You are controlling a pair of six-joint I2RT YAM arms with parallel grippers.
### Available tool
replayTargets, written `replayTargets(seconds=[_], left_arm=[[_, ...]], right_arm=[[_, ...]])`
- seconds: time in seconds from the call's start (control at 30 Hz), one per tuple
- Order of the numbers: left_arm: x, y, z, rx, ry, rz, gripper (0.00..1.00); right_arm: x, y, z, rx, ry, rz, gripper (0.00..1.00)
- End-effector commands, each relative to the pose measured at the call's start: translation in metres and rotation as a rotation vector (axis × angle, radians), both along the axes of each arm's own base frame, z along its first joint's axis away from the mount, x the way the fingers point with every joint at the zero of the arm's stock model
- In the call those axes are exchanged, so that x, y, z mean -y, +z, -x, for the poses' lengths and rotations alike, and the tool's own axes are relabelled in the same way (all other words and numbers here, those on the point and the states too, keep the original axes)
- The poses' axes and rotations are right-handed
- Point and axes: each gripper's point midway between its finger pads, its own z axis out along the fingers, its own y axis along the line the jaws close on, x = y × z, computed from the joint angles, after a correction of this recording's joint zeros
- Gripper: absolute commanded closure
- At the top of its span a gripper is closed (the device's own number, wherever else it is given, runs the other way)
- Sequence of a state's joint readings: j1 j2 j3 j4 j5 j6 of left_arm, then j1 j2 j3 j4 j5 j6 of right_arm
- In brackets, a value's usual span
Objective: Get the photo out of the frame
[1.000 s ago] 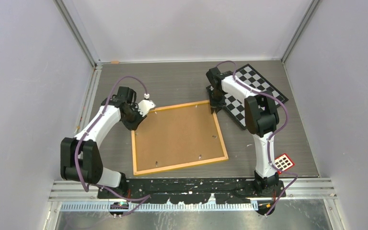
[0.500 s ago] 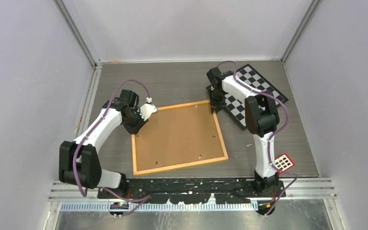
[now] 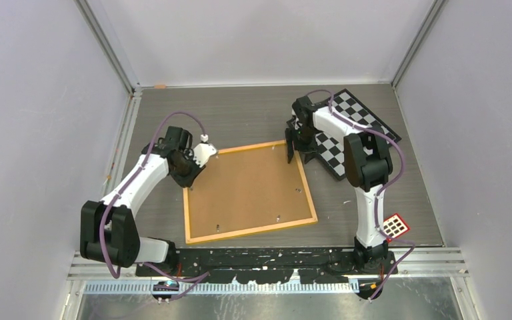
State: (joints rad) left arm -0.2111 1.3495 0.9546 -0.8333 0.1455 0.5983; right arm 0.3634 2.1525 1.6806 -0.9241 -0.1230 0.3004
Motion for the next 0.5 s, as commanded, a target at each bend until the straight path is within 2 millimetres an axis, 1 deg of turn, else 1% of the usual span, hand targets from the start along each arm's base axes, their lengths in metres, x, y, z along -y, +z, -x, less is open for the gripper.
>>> replayTargets(seconds=[0.0, 0.1, 0.2, 0.33, 0.47], left_arm=[[0.015, 0.003, -0.010, 0.052, 0.013, 0.079, 1.00], [0.022, 0.004, -0.011, 0.056, 0.017, 0.116, 1.00], [0.032, 0.008, -0.014, 0.068, 0.014, 0.174, 1.00], [0.039, 0.013, -0.024, 0.097, 0.016, 0.210, 1.00], [0.041, 0.010, -0.034, 0.111, 0.022, 0.212, 1.00]], right_arm=[[0.009, 0.034, 0.028, -0.028, 0.076, -0.042, 0.33], [0.011, 0.027, 0.050, -0.096, 0.099, -0.056, 0.34], [0.008, 0.017, 0.062, -0.139, 0.094, -0.074, 0.35], [0.002, 0.011, 0.065, -0.169, 0.093, -0.086, 0.36], [0.001, 0.008, 0.064, -0.171, 0.096, -0.084, 0.37]])
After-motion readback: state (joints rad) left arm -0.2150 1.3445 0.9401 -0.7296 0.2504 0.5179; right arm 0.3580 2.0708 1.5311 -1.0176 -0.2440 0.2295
